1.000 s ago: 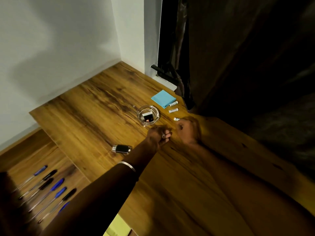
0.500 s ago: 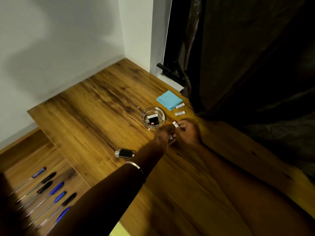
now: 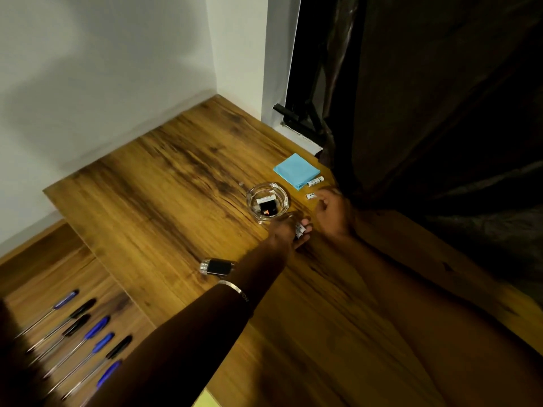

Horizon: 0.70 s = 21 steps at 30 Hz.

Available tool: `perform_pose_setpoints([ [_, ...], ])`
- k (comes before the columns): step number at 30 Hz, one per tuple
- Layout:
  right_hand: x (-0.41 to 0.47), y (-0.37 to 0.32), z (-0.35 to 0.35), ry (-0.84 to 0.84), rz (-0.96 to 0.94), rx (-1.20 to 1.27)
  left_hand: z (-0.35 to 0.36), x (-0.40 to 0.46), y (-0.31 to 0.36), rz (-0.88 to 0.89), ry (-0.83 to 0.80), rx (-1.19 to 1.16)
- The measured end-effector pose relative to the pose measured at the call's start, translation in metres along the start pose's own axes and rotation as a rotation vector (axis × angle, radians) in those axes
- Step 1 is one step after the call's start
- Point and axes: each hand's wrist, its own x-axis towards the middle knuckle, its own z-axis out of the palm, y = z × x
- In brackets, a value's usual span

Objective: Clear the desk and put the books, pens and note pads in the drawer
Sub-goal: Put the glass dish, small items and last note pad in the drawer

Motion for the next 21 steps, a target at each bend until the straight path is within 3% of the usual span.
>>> perform_pose_setpoints([
  [3, 0.012, 0.008, 0.005, -0.108, -0.126, -0.205, 0.000, -0.001, 0.000, 0.002, -0.016, 0.025],
  [7, 0.014, 0.011, 0.009, -0.128, -0.070, -0.245, 0.002, -0.002, 0.001, 0.014, -0.002, 0.011],
  [11, 0.005, 0.008, 0.010, -0.101, 0.062, 0.041, 0.005, -0.001, 0.000, 0.021, 0.017, 0.007],
  [14, -0.008, 0.001, 0.008, -0.194, 0.136, 0.264, 0.007, -0.002, 0.001, 0.018, 0.045, -0.050],
  [21, -0.009, -0.004, -0.006, -0.288, 0.140, 0.393, 0.007, -0.004, -0.002, 0.054, 0.043, -0.141],
])
